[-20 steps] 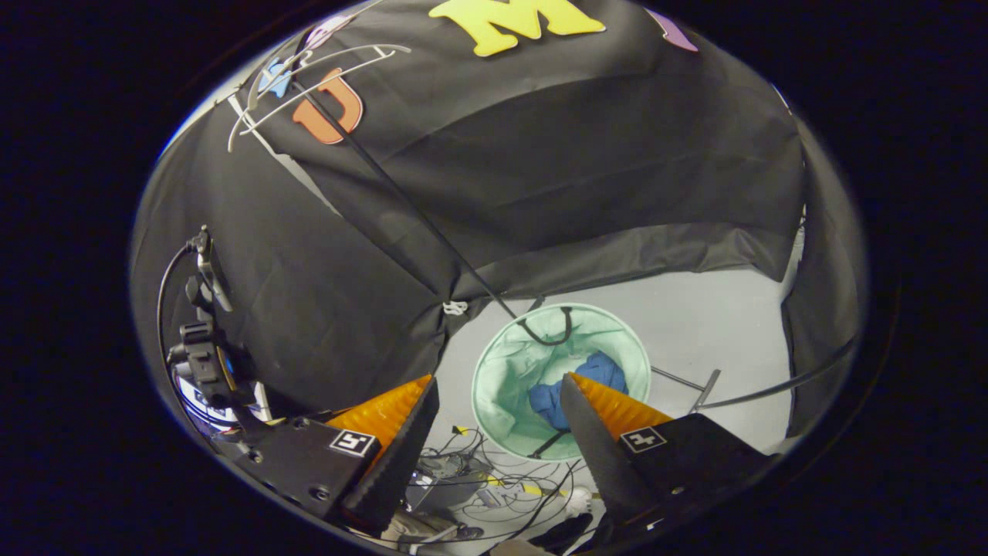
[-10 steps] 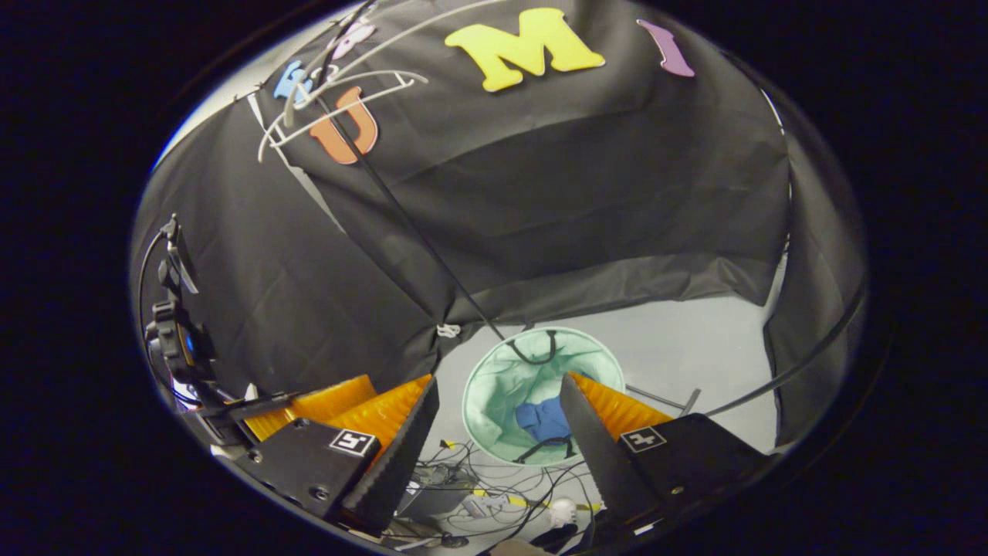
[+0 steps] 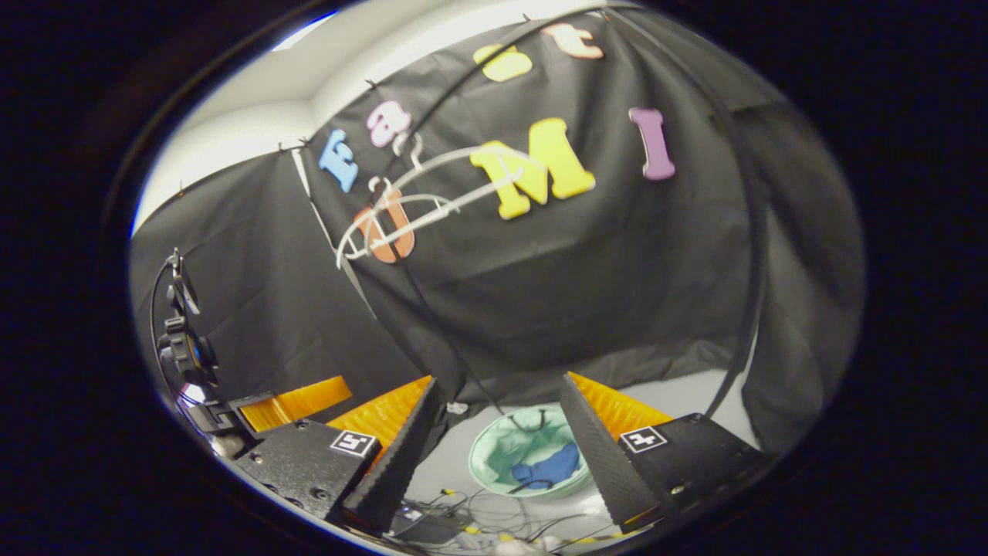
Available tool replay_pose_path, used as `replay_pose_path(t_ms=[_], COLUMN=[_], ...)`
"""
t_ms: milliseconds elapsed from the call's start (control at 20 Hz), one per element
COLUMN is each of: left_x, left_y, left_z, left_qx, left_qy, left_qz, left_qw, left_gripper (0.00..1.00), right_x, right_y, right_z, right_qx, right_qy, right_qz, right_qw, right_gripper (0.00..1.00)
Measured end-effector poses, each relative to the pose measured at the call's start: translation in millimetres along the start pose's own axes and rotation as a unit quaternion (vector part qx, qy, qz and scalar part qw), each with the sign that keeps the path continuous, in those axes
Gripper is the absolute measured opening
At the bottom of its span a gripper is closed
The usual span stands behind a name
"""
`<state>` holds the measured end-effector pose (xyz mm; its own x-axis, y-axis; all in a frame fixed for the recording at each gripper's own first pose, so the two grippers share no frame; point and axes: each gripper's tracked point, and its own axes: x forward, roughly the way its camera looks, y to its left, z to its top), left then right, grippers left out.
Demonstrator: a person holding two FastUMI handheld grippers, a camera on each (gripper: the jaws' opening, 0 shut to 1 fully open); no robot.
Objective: Grasp the clothes on the hanger with both hands and then place them into the laundry hamper below.
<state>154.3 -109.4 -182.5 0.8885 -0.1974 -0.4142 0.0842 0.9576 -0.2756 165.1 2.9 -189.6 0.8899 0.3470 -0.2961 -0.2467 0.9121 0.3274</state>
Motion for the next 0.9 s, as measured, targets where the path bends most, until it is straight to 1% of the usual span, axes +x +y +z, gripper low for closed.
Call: replay_pose_path(t_ms=[100, 150, 200, 250, 300, 350, 400, 500, 550, 700, 750, 800, 850, 900], left_x=[-37.7, -57.4, -80.1, -102.3, -121.4, -141.9, -159.3, -193.4, -208.5, -242.3, -253.0, -267.9, -277.1, -287.6], left_y=[-21.8, -34.5, -46.7, -54.1, -61.2, -65.8, -74.1, -81.6, -88.0, -97.0, -98.9, -103.2, -102.9, -101.1], left_z=[24.9, 32.7, 37.8, 41.3, 47.6, 53.7, 54.8, 51.5, 51.2, 59.8, 63.3, 66.0, 67.9, 65.2], left_qx=[0.020, 0.021, 0.021, 0.018, 0.020, 0.022, 0.028, 0.034, 0.035, 0.050, 0.056, 0.061, 0.064, 0.072], left_qy=[-0.036, -0.052, -0.064, -0.080, -0.097, -0.108, -0.115, -0.121, -0.128, -0.156, -0.165, -0.173, -0.171, -0.170], left_qz=[0.016, 0.023, 0.032, 0.052, 0.069, 0.086, 0.100, 0.120, 0.122, 0.119, 0.116, 0.110, 0.107, 0.104], left_qw=[0.999, 0.998, 0.997, 0.995, 0.993, 0.990, 0.988, 0.985, 0.984, 0.979, 0.978, 0.977, 0.977, 0.977], left_gripper=[1.00, 1.00, 1.00, 0.97, 0.94, 0.92, 0.92, 0.94, 0.94, 0.96, 0.97, 0.98, 0.99, 0.99], right_x=[-37.1, -57.0, -77.0, -98.8, -120.5, -137.5, -157.0, -193.8, -212.6, -262.8, -277.9, -290.2, -299.9, -307.4], right_y=[4.6, 2.3, 1.5, -3.3, -13.2, -15.8, -10.3, 6.2, 2.3, 4.0, 4.4, 9.1, 8.7, 10.4], right_z=[28.0, 38.7, 45.3, 48.7, 57.2, 66.8, 74.0, 78.7, 83.2, 88.3, 82.5, 81.1, 80.2, 77.2], right_qx=[-0.042, -0.061, -0.079, -0.101, -0.123, -0.140, -0.144, -0.141, -0.140, -0.158, -0.163, -0.164, -0.162, -0.157], right_qy=[-0.032, -0.046, -0.045, -0.055, -0.065, -0.080, -0.092, -0.105, -0.112, -0.134, -0.143, -0.152, -0.156, -0.160], right_qz=[0.018, 0.025, 0.031, 0.029, 0.016, 0.017, 0.027, 0.050, 0.051, 0.037, 0.036, 0.030, 0.012, 0.000], right_qw=[0.998, 0.997, 0.995, 0.993, 0.990, 0.987, 0.985, 0.983, 0.982, 0.978, 0.976, 0.974, 0.974, 0.974], right_gripper=[1.00, 1.00, 1.00, 0.96, 1.00, 0.99, 1.00, 0.99, 0.99, 1.00, 0.99, 1.00, 1.00, 0.98])
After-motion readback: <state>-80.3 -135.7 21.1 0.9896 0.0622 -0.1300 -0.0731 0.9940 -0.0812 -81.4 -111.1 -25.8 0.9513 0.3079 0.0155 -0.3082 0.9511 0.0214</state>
